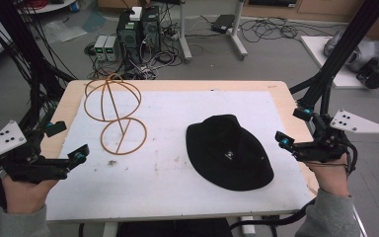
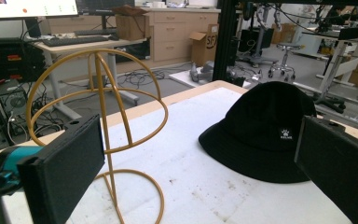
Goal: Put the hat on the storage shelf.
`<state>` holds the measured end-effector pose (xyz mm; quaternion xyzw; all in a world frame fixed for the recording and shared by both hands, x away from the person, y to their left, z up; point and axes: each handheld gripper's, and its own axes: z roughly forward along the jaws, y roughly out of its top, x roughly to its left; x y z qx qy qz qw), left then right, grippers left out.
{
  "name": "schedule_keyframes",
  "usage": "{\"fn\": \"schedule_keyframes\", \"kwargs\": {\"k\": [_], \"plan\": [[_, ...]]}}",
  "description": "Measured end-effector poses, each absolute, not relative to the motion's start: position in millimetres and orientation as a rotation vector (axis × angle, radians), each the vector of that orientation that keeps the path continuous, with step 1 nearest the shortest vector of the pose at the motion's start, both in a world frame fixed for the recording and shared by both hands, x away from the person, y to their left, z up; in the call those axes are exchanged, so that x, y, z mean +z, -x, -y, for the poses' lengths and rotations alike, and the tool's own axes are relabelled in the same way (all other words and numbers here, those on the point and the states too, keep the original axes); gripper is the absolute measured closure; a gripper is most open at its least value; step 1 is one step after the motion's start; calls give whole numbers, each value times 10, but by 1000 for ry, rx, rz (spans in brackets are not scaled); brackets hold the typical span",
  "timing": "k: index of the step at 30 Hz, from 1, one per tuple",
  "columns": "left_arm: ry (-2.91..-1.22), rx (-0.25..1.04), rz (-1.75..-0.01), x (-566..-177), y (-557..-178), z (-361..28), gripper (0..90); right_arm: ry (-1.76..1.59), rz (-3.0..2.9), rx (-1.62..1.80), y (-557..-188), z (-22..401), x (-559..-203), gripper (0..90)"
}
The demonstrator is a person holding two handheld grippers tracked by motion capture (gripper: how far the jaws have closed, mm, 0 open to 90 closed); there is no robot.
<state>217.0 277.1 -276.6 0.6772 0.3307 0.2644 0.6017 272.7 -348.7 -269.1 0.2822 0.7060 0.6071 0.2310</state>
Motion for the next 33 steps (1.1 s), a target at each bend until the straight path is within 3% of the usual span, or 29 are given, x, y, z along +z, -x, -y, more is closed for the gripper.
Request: {"fn": "schedule_keyframes", "kwargs": {"k": [33], "plan": [[-1580, 603, -797, -2819, -2105, -2789, 17, -727, -2061, 1603, -2968, 3165, -2778, 11]]}}
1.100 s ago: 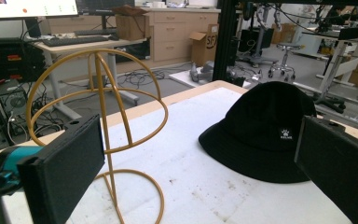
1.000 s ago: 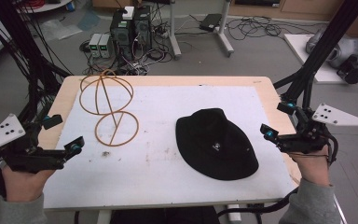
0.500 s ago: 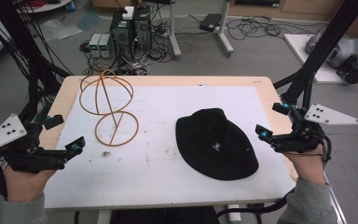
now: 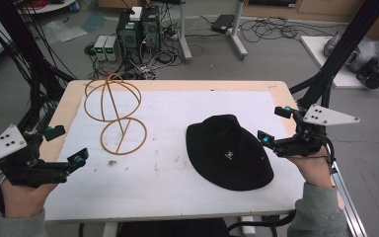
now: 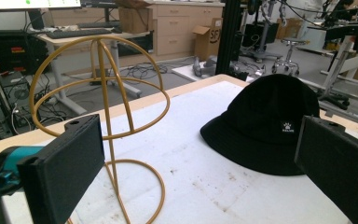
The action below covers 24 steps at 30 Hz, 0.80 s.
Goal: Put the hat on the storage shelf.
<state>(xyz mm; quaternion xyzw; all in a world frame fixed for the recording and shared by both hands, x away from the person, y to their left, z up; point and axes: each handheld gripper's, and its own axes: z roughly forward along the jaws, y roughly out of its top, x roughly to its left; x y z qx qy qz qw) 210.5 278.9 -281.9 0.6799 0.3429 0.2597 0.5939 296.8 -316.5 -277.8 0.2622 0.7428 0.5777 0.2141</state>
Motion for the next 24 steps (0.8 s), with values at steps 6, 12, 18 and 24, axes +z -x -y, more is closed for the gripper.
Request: {"fn": "schedule_keyframes", "kwargs": {"k": [6, 12, 18, 24], "plan": [[-1581, 603, -805, -2832, -2091, -2805, 17, -723, -2088, 1611, -3077, 3128, -2828, 11], [-1588, 611, -817, -2833, -2093, -2800, 17, -722, -2115, 1599, -3158, 3097, -2869, 11], [-1588, 622, -816, -2838, -2094, -2785, 17, -729, -2135, 1583, -3240, 3025, -2895, 11], [-1578, 631, -819, -2856, -2092, -2805, 17, -707, -2165, 1558, -3282, 2903, -2935, 11]]}}
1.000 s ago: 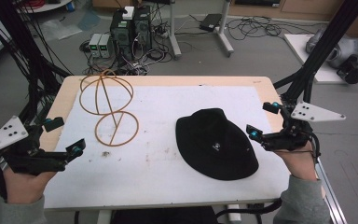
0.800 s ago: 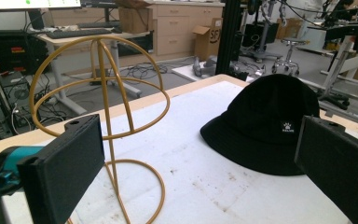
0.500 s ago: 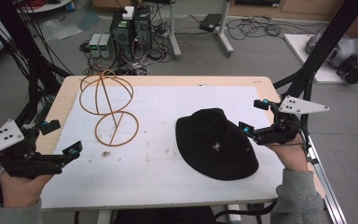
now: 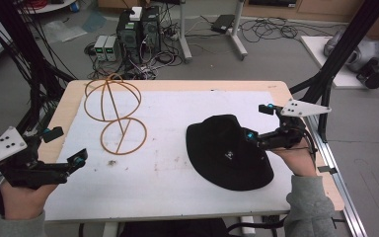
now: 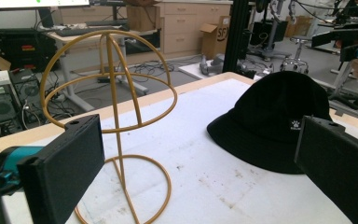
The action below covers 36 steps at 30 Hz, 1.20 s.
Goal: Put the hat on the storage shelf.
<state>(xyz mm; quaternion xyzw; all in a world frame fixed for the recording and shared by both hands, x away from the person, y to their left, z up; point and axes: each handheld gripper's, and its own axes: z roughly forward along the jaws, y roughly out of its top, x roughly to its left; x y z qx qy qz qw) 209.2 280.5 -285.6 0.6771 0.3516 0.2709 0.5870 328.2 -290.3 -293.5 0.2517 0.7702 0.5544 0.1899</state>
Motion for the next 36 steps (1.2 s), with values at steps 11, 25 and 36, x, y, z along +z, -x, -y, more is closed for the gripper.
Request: {"fn": "schedule_keyframes", "kwargs": {"k": [11, 25, 36], "plan": [[-1587, 622, -826, -2877, -2105, -2809, 17, -691, -2222, 1540, -3459, 2664, -2976, 11], [-1592, 616, -825, -2880, -2109, -2806, 17, -676, -2282, 1496, -3556, 2615, -3032, 52], [-1598, 610, -826, -2889, -2118, -2801, 17, -730, -2322, 1452, -3643, 2602, -3154, 51]]}}
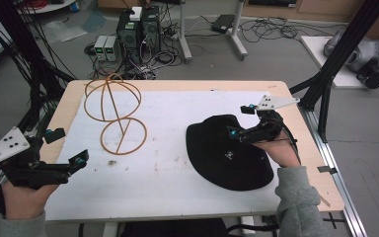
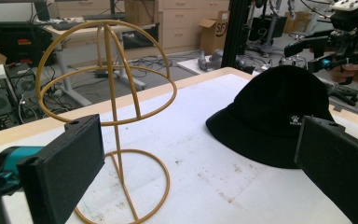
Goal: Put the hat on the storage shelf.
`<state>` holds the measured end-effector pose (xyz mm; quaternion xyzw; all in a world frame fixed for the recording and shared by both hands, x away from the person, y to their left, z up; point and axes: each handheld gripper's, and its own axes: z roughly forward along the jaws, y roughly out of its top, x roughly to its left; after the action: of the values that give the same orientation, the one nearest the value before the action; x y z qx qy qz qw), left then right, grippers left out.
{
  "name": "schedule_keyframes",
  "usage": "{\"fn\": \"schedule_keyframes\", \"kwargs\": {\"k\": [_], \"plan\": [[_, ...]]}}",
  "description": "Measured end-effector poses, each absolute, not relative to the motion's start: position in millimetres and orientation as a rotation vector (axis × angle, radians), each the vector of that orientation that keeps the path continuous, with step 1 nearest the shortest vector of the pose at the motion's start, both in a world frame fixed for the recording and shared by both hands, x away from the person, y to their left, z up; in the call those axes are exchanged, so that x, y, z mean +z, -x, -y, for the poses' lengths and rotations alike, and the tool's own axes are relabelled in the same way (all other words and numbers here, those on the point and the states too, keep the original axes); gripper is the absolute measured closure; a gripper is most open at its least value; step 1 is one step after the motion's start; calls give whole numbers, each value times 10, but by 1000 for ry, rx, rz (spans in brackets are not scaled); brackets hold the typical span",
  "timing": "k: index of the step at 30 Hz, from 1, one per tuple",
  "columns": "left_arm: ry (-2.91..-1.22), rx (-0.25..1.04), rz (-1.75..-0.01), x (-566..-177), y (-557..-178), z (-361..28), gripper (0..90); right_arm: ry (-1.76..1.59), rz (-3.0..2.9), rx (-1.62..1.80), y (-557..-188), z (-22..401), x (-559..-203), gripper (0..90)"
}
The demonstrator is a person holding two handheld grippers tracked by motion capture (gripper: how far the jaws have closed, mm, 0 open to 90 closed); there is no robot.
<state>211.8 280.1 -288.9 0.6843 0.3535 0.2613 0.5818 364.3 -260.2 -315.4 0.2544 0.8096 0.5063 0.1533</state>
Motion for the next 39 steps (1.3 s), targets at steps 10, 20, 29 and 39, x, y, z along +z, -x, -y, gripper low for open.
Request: {"fn": "schedule_keyframes", "kwargs": {"k": [10, 20, 29, 39], "plan": [[-1601, 604, -827, -2898, -2126, -2801, 17, -775, -2371, 1369, -3716, 2575, -3274, 59], [-1612, 610, -827, -2900, -2128, -2777, 17, -796, -2384, 1373, -3728, 2628, -3362, 175], [-1615, 609, -830, -2908, -2136, -2779, 17, -798, -2407, 1365, -3723, 2632, -3390, 302], [-1601, 616, -837, -2889, -2114, -2833, 17, -711, -2403, 1311, -3670, 2627, -3364, 722]]}}
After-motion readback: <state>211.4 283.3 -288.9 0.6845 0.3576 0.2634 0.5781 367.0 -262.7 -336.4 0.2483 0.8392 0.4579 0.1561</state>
